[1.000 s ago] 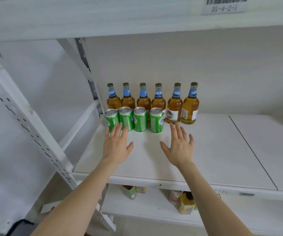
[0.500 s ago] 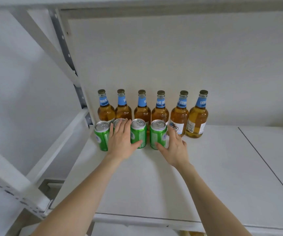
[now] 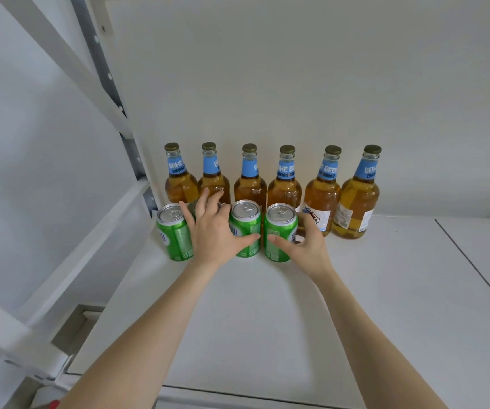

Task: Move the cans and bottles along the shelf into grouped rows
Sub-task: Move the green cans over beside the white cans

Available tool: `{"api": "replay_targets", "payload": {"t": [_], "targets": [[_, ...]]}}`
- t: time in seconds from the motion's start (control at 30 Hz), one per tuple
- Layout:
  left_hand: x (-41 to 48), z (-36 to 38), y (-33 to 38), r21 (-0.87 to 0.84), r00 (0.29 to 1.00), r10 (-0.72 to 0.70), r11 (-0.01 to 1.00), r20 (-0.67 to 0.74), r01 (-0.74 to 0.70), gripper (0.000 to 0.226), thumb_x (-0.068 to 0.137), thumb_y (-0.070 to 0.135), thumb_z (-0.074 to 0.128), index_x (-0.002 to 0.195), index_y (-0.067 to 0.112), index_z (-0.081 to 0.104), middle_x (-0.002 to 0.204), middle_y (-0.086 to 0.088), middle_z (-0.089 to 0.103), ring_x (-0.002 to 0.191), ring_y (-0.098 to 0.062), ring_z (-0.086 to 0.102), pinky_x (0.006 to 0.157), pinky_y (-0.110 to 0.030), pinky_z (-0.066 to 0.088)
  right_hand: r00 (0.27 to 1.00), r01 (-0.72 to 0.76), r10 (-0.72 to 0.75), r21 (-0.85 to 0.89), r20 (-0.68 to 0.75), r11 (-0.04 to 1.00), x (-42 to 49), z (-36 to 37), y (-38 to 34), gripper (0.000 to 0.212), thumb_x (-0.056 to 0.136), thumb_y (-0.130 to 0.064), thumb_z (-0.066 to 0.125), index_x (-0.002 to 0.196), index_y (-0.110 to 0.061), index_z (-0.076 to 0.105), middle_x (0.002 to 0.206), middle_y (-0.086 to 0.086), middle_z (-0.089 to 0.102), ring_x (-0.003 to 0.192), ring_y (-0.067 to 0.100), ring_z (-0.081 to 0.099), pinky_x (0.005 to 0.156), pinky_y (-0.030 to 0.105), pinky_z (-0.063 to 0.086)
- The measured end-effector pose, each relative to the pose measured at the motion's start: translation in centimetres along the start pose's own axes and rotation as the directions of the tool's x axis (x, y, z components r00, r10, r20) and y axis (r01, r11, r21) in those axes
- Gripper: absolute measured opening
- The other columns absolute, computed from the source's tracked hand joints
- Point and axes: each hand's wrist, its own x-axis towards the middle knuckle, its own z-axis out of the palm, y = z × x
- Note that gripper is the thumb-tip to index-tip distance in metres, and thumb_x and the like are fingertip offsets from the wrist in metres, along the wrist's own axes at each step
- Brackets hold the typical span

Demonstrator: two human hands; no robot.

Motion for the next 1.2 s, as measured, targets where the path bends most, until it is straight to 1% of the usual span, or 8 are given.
{"api": "replay_targets", "payload": {"t": [0.3,0.4,0.47,0.53,0.57,0.63,0.8,1.2], "targets": [[-1.5,-1.9,1.2,-0.317,0.999,0.013,0.948,0.034,-0.002,0.072,0.052,0.059,0.087,0.105,0.02,0.059,0.129,-0.002,0.065,0.145,-0.019,0.035,0.114,-0.049,-0.02,0.995,-0.097,0.093,0.137,0.039,0.986,-1.5,-2.1,-0.3,0.065,0.074,-0.017,0.086,0.127,-0.021,0.048,0.113,-0.012,0.062,0.1,0.004,0.06,0.08,0.018,0.049],[-2.3,-3.2,1.5,-0.407,0.997,0.02,0.913,0.069,0.01,0.069,0.052,0.054,0.088,0.101,0.021,0.053,0.11,0.005,0.07,0.125,-0.019,0.055,0.12,-0.039,-0.014,0.992,-0.125,0.123,0.169,0.022,0.978,-2.4,-3.0,-0.3,0.06,0.073,-0.018,0.086,0.121,-0.025,0.051,0.113,-0.009,0.064,0.105,0.012,0.061,0.082,0.027,0.051],[-3.0,-4.4,1.6,-0.516,0.994,0.001,0.855,0.112,0.057,0.068,0.051,0.048,0.091,0.1,0.024,0.05,0.096,0.017,0.065,0.105,-0.016,0.061,0.119,-0.03,0.007,0.99,-0.138,0.139,0.201,0.005,0.97,-3.2,-3.5,-0.5,0.054,0.074,-0.015,0.086,0.115,-0.027,0.053,0.111,-0.007,0.066,0.104,0.016,0.063,0.081,0.029,0.053],[-3.8,-6.1,1.8,-0.619,0.983,-0.038,0.772,0.182,0.145,0.068,0.052,0.037,0.095,0.102,0.024,0.051,0.097,0.022,0.06,0.1,-0.012,0.059,0.101,-0.028,0.039,0.988,-0.151,0.154,0.237,0.007,0.96,-4.0,-3.9,-0.9,0.047,0.074,-0.013,0.085,0.108,-0.028,0.055,0.109,-0.003,0.068,0.104,0.021,0.064,0.085,0.035,0.055],[-4.3,-6.8,1.9,-0.648,0.976,-0.058,0.739,0.211,0.184,0.068,0.052,0.033,0.095,0.104,0.023,0.052,0.099,0.021,0.061,0.098,-0.008,0.06,0.09,-0.025,0.046,0.987,-0.159,0.16,0.251,0.013,0.955,-4.4,-4.0,-1.1,0.046,0.075,-0.013,0.084,0.108,-0.027,0.056,0.11,0.0,0.069,0.105,0.023,0.065,0.087,0.039,0.056],[-5.1,-8.0,2.0,-0.686,0.963,-0.088,0.686,0.254,0.243,0.068,0.052,0.027,0.096,0.106,0.02,0.054,0.102,0.018,0.065,0.096,-0.001,0.062,0.082,-0.021,0.051,0.984,-0.174,0.175,0.28,0.023,0.944,-5.3,-4.3,-1.8,0.045,0.076,-0.013,0.083,0.11,-0.023,0.057,0.111,0.002,0.069,0.105,0.023,0.066,0.087,0.039,0.056],[-7.3,-10.0,1.6,-0.738,0.913,-0.141,0.548,0.383,0.395,0.071,0.047,0.035,0.094,0.106,0.025,0.057,0.107,0.011,0.069,0.103,-0.01,0.066,0.09,-0.036,0.056,0.982,-0.189,0.188,0.327,0.035,0.926,-7.8,-4.7,-4.3,0.039,0.079,-0.013,0.08,0.11,-0.023,0.058,0.11,0.001,0.069,0.101,0.018,0.066,0.078,0.029,0.054],[-12.4,-14.4,2.6,-0.781,0.823,-0.162,0.26,0.544,0.567,0.049,0.069,0.007,0.087,0.105,0.026,0.06,0.105,0.004,0.073,0.091,-0.005,0.071,0.074,-0.022,0.054,0.964,-0.255,0.267,0.338,0.01,0.906,-14.5,-6.4,-7.1,0.031,0.086,-0.02,0.073,0.112,-0.011,0.058,0.103,0.006,0.067,0.095,0.021,0.067,0.071,0.03,0.053]]}}
